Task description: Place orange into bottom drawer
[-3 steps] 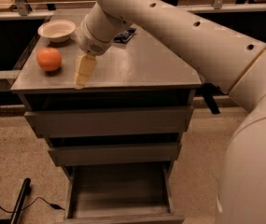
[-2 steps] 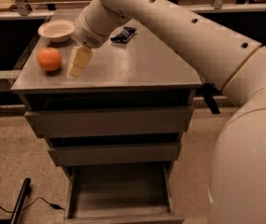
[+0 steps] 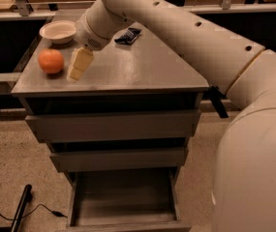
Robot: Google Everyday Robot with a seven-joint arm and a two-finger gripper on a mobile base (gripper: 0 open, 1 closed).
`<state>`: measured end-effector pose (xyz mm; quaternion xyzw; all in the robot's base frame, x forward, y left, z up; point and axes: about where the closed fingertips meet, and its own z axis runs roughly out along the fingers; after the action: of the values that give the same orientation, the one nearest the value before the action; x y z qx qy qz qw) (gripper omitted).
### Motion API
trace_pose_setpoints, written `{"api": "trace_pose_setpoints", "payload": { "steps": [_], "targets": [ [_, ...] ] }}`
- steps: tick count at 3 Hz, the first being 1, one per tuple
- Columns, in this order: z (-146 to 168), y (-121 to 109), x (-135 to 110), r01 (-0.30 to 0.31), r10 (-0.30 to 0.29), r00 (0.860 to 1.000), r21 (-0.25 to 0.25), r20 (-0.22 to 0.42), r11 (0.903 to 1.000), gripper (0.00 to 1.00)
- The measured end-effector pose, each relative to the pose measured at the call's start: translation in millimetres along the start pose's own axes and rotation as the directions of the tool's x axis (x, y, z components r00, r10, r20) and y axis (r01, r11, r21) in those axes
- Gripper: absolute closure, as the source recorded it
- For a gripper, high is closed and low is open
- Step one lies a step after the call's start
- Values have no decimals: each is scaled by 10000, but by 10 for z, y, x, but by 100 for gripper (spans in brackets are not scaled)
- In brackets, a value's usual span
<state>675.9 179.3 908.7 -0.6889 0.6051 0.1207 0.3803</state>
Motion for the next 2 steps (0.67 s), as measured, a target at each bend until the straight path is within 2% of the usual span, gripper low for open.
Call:
{"api": "trace_pose_setpoints", "payload": {
  "steps": [2],
  "targets": [
    [213, -112, -73, -762, 753, 9962, 183, 444, 9969, 0]
  ]
}}
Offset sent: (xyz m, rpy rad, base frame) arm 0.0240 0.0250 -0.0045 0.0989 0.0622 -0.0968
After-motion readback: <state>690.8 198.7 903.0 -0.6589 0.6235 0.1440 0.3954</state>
